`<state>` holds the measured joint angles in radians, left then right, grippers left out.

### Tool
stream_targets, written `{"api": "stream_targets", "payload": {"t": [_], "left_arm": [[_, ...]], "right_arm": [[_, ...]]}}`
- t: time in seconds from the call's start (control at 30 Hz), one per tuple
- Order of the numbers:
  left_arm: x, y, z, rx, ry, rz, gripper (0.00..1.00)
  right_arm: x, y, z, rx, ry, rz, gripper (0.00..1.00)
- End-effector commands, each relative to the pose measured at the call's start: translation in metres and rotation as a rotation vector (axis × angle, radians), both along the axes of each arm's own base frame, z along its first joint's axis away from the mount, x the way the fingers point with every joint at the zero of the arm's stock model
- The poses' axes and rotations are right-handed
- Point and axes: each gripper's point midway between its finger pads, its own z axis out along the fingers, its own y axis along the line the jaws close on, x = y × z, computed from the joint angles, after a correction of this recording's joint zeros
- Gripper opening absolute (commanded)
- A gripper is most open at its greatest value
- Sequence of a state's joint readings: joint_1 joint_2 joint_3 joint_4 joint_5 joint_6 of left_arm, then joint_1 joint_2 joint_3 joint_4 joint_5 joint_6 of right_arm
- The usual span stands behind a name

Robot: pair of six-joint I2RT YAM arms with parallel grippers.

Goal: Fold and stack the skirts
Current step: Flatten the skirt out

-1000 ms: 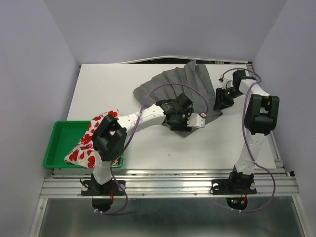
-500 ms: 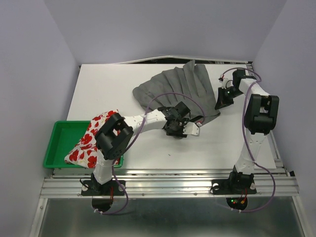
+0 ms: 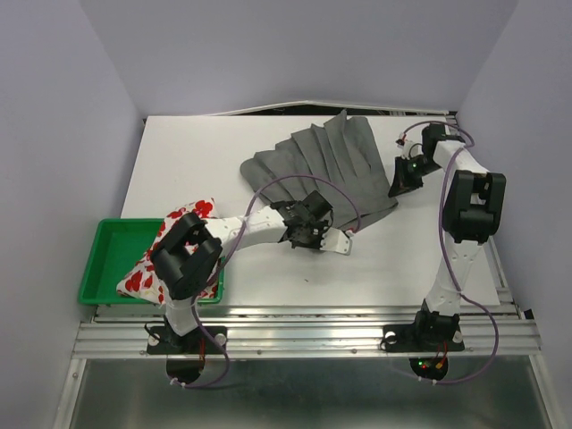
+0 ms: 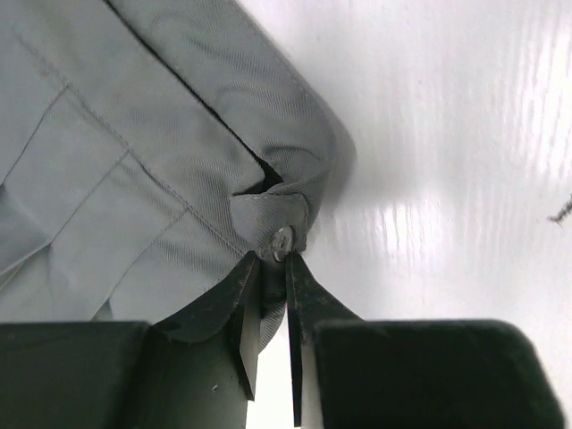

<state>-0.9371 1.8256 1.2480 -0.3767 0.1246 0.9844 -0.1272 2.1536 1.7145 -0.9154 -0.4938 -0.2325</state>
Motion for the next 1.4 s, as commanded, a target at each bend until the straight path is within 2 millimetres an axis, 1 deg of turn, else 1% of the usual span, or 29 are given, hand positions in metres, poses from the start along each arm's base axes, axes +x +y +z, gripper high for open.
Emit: {"api": "stream_targets", "payload": {"t": [0.0, 0.07, 0.1, 0.13, 0.2, 0.27, 0.3, 0.4, 0.47, 0.5, 0.57, 0.63, 0.67, 0.73, 0.83, 0.87, 0.9, 0.97, 1.0, 1.03, 1.07, 1.1, 1.13, 1.2, 1.23, 1.27, 1.3, 1.33, 1.37], "left_arm": [[-0.003, 0.012, 0.041, -0.077, -0.121, -0.01, 0.0], [0.0, 0.022, 0.051, -0.08, -0.179, -0.002, 0.0], [0.003, 0.023, 0.07, -0.127, -0.241, -0.001, 0.0], [-0.001, 0.033, 0.061, -0.111, -0.258, -0.017, 0.0], [0.002, 0.046, 0.074, -0.146, -0.362, -0.005, 0.0], [-0.003, 0.051, 0.072, -0.152, -0.386, -0.034, 0.0], [-0.009, 0.057, 0.064, -0.145, -0.379, -0.051, 0.0], [-0.015, 0.059, 0.043, -0.111, -0.338, -0.061, 0.0], [-0.02, 0.053, 0.037, -0.111, -0.306, -0.037, 0.0], [-0.02, 0.045, 0.037, -0.121, -0.293, -0.03, 0.0], [-0.027, 0.032, 0.041, -0.146, -0.268, -0.032, 0.0], [-0.044, 0.012, 0.047, -0.181, -0.246, -0.061, 0.0], [-0.058, 0.0, 0.046, -0.193, -0.232, -0.088, 0.0], [-0.071, -0.014, 0.049, -0.208, -0.218, -0.116, 0.0], [-0.093, -0.029, 0.039, -0.185, -0.182, -0.154, 0.0], [-0.095, -0.03, 0.034, -0.17, -0.172, -0.151, 0.05], [-0.094, -0.028, 0.026, -0.13, -0.173, -0.127, 0.18], [-0.09, -0.036, 0.034, -0.143, -0.14, -0.046, 0.3], [-0.095, -0.035, 0.035, -0.132, -0.092, -0.041, 0.5], [-0.09, -0.043, 0.054, -0.185, -0.068, -0.003, 0.64], [-0.095, -0.049, 0.065, -0.227, -0.021, -0.002, 0.68], [-0.1, -0.054, 0.086, -0.294, 0.019, -0.009, 0.79], [-0.091, -0.058, 0.108, -0.357, 0.026, 0.02, 0.8], [-0.086, -0.057, 0.134, -0.432, 0.063, 0.068, 0.83], [-0.078, -0.059, 0.15, -0.469, 0.062, 0.092, 0.83], [-0.063, -0.049, 0.149, -0.461, 0.078, 0.151, 0.83], [-0.052, -0.045, 0.156, -0.468, 0.075, 0.177, 0.83], [-0.043, -0.038, 0.153, -0.452, 0.082, 0.204, 0.83], [-0.032, -0.029, 0.15, -0.439, 0.079, 0.234, 0.83]], "right_arm": [[0.014, -0.011, 0.031, 0.011, -0.078, -0.005, 0.01], [0.016, -0.014, 0.039, 0.019, -0.09, 0.002, 0.01], [0.017, -0.02, 0.041, 0.021, -0.095, -0.005, 0.01], [0.016, -0.027, 0.045, 0.022, -0.101, -0.005, 0.01], [0.015, -0.032, 0.046, 0.023, -0.104, -0.001, 0.01], [0.007, -0.034, 0.041, 0.028, -0.083, 0.011, 0.01], [0.003, -0.035, 0.036, 0.026, -0.072, 0.028, 0.01], [-0.013, -0.03, 0.018, 0.046, -0.021, 0.055, 0.01], [-0.016, -0.03, 0.008, 0.044, -0.01, 0.066, 0.01], [-0.022, -0.031, 0.001, 0.036, 0.008, 0.065, 0.01], [-0.019, -0.038, -0.006, -0.008, -0.007, 0.06, 0.01], [-0.014, -0.047, -0.01, -0.057, -0.018, 0.039, 0.01], [-0.011, -0.05, -0.011, -0.075, -0.019, 0.019, 0.01], [0.001, -0.058, -0.009, -0.116, -0.044, -0.007, 0.01], [0.007, -0.067, -0.012, -0.155, -0.034, -0.017, 0.02], [0.006, -0.068, -0.011, -0.163, -0.025, -0.014, 0.09], [0.006, -0.07, -0.011, -0.174, -0.023, -0.012, 0.29], [0.006, -0.075, -0.005, -0.204, -0.042, -0.021, 0.44], [0.006, -0.075, -0.002, -0.209, -0.054, -0.027, 0.56], [0.014, -0.076, 0.009, -0.216, -0.101, -0.044, 0.58], [0.016, -0.076, 0.013, -0.212, -0.114, -0.054, 0.59], [0.02, -0.074, 0.017, -0.201, -0.127, -0.068, 0.59], [0.022, -0.071, 0.017, -0.181, -0.124, -0.069, 0.59], [0.032, -0.067, 0.02, -0.169, -0.13, -0.063, 0.58], [0.03, -0.056, 0.008, -0.155, -0.091, -0.036, 0.58], [0.03, -0.055, 0.005, -0.148, -0.076, -0.033, 0.58], [0.034, -0.048, 0.005, -0.142, -0.081, -0.016, 0.58], [0.034, -0.046, 0.003, -0.13, -0.069, -0.012, 0.58], [0.032, -0.037, -0.003, -0.1, -0.051, 0.007, 0.59]]}}
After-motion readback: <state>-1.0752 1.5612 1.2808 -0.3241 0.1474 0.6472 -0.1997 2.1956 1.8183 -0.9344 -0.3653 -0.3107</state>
